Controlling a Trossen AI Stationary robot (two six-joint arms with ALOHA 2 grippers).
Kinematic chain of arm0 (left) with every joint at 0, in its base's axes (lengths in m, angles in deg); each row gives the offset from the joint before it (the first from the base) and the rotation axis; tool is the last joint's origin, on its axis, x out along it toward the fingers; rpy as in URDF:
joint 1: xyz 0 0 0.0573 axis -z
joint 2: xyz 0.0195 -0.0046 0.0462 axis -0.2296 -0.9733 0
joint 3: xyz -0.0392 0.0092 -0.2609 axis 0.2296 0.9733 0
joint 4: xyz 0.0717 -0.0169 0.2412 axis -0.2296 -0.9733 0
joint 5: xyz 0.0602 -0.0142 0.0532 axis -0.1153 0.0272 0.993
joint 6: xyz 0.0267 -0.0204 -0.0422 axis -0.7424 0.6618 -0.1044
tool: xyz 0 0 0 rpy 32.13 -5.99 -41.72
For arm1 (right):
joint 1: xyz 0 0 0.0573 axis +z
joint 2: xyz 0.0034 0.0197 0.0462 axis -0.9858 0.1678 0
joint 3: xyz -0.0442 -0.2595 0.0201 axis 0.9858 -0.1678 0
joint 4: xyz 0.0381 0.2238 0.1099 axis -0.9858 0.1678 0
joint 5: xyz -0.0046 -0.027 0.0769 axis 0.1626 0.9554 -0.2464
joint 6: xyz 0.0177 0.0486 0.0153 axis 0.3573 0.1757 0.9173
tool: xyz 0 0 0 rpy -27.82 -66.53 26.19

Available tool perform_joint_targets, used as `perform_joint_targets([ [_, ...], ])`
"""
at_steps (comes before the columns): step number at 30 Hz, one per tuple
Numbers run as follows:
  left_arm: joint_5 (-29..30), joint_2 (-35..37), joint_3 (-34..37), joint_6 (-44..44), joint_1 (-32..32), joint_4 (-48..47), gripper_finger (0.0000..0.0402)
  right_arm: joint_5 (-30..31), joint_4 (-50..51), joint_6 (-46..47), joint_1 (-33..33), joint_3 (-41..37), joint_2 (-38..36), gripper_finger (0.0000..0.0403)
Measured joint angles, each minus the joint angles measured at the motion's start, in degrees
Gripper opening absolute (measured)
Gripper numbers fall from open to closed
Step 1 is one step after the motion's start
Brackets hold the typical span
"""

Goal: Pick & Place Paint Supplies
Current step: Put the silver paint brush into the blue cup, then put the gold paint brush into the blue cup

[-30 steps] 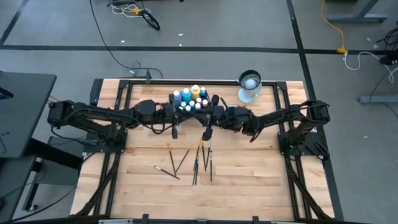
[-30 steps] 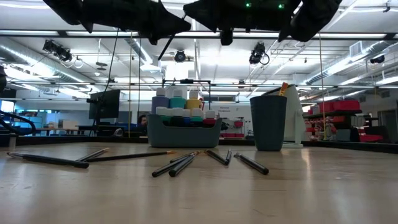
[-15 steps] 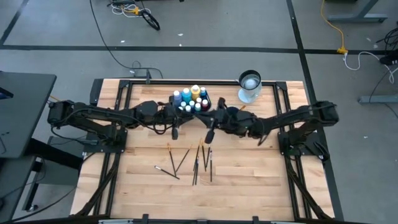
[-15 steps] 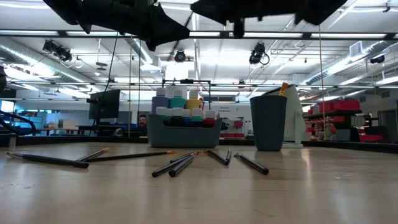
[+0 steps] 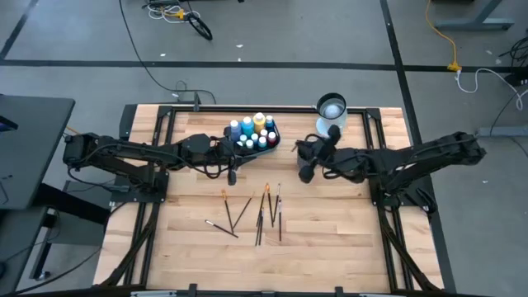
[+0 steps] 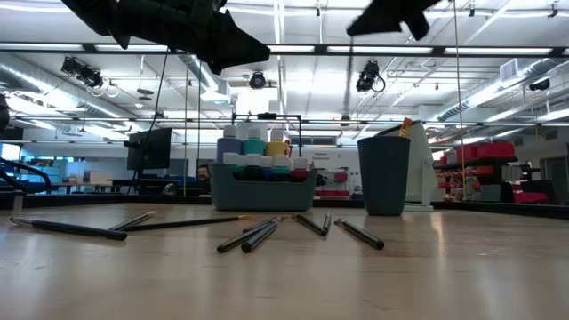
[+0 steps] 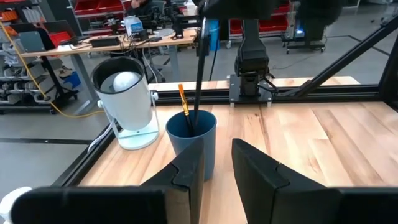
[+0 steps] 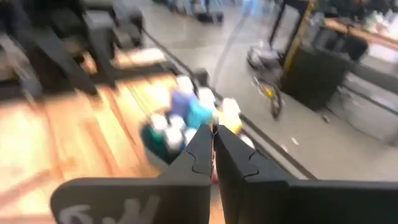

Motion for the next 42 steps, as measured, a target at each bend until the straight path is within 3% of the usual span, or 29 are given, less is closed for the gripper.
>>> perform_joint_targets([
  [4,0.0,0.0,0.0,0.0,0.0,-0.3,0.0088,0.2,9.5,4.3,-0.7,0.0,-1.6,0.0005],
  [12,-0.1,0.0,0.0,0.0,0.0,-0.3,0.0088,-0.8,16.9,4.6,-3.0,0.0,1.4,0.0005],
  [23,-0.1,0.0,0.0,-0.7,0.0,-1.2,0.0088,-9.4,17.0,2.5,-5.3,0.0,9.2,0.0024],
  [31,-0.1,0.0,0.0,-0.9,0.0,-1.4,0.0088,-5.6,17.8,0.4,-5.3,0.0,13.9,0.0052],
  [42,-0.1,0.0,0.0,-0.9,0.0,-1.5,0.0088,-0.2,17.0,-2.5,-5.2,0.0,13.6,0.0103],
])
